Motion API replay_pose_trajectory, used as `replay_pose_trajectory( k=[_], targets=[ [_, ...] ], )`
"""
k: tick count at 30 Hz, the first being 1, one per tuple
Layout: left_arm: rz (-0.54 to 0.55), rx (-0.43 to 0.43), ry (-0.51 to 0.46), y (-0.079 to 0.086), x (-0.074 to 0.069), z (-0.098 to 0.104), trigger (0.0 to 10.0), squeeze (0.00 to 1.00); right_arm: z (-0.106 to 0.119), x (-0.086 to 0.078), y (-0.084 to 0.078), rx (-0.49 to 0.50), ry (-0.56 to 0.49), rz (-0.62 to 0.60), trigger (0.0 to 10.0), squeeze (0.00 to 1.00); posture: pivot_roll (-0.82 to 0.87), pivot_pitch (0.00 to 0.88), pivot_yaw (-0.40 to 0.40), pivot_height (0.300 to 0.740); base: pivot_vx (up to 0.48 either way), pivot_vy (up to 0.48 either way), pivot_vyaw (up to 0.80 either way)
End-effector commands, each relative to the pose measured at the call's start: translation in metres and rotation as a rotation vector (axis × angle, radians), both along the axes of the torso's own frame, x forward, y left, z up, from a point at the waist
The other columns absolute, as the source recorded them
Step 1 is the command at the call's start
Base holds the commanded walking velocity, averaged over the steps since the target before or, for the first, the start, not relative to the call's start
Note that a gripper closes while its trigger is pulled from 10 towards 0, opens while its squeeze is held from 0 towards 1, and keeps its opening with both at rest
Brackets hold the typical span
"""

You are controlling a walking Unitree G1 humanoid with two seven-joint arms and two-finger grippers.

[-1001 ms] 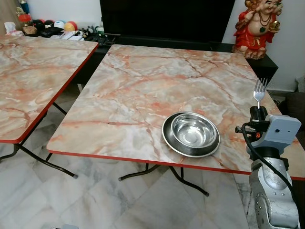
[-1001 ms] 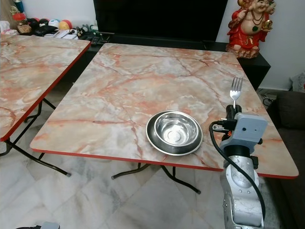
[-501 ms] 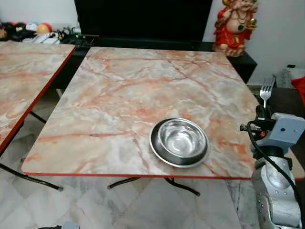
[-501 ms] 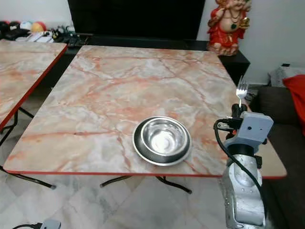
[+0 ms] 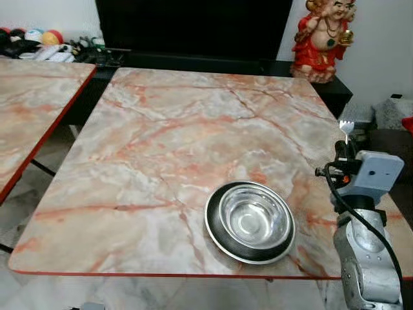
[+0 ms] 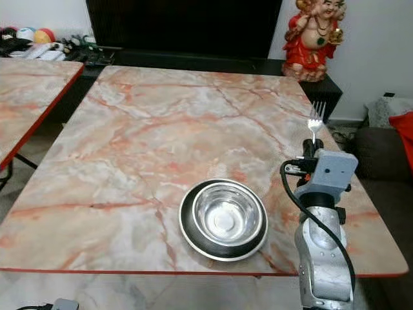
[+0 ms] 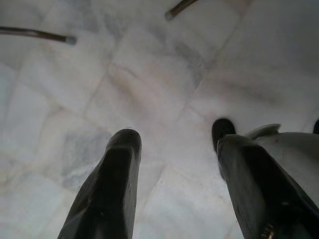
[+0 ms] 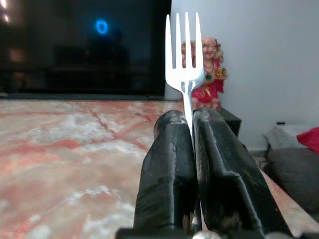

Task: Setting the table

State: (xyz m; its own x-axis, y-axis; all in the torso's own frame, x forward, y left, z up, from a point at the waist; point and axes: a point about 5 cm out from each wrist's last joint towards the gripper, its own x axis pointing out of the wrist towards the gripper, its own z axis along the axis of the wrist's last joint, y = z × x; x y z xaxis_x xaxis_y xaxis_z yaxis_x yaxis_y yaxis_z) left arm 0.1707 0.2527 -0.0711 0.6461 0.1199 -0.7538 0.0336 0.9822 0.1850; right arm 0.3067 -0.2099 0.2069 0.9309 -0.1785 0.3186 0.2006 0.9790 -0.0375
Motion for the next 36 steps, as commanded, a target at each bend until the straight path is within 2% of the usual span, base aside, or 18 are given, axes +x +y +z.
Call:
replay_pose_trajectory(
  k=[1, 4, 6, 9, 11, 12, 19, 21, 36],
  targets=[
    [0.0, -0.007, 0.046, -0.002, -0.012, -0.007, 10.0, 0.0, -0.003, -0.001, -0.007, -0.018, 0.033, -0.028, 10.0, 0.0, 0.0, 0.141, -0.033, 0.74, 0.0, 0.0, 0.0],
    [-0.002, -0.013, 0.049, -0.004, -0.013, -0.007, 10.0, 0.0, -0.007, 0.003, -0.009, -0.039, 0.084, -0.026, 10.0, 0.0, 0.0, 0.142, -0.033, 0.74, 0.0, 0.0, 0.0],
    [-0.003, -0.015, 0.05, -0.005, -0.012, -0.008, 10.0, 0.0, -0.018, 0.009, -0.011, -0.074, 0.184, -0.015, 10.0, 0.0, -0.01, 0.142, -0.035, 0.74, 0.0, 0.0, 0.0],
    [-0.008, -0.019, 0.051, -0.006, -0.012, -0.008, 10.0, 0.0, -0.032, 0.013, -0.014, -0.049, 0.29, -0.01, 10.0, 0.0, -0.01, 0.142, -0.035, 0.74, 0.0, 0.0, 0.0],
    [-0.008, -0.023, 0.048, -0.008, -0.011, -0.008, 10.0, 0.0, -0.048, 0.016, -0.018, -0.022, 0.41, 0.012, 10.0, 0.0, -0.01, 0.141, -0.038, 0.74, 0.0, 0.0, 0.0],
    [-0.006, -0.026, 0.047, -0.008, -0.011, -0.008, 10.0, 0.0, -0.057, 0.017, -0.022, 0.023, 0.477, 0.029, 10.0, 0.0, 0.0, 0.141, -0.039, 0.74, 0.0, 0.0, 0.0],
    [-0.009, -0.028, 0.059, -0.007, -0.013, -0.009, 10.0, 0.0, -0.074, 0.02, -0.02, 0.071, 0.594, 0.119, 10.0, 0.0, -0.01, 0.146, -0.037, 0.74, 0.0, 0.0, 0.0],
    [-0.011, -0.032, 0.058, -0.008, -0.013, -0.009, 10.0, 0.0, -0.082, 0.019, -0.022, 0.095, 0.646, 0.109, 10.0, 0.0, 0.0, 0.148, -0.036, 0.74, 0.0, 0.0, 0.0],
    [-0.025, -0.03, 0.058, -0.008, -0.009, -0.007, 10.0, 0.0, -0.085, 0.021, -0.009, 0.094, 0.662, 0.215, 10.0, 0.0, -0.01, 0.151, -0.025, 0.74, 0.0, 0.0, 0.0]
  ],
)
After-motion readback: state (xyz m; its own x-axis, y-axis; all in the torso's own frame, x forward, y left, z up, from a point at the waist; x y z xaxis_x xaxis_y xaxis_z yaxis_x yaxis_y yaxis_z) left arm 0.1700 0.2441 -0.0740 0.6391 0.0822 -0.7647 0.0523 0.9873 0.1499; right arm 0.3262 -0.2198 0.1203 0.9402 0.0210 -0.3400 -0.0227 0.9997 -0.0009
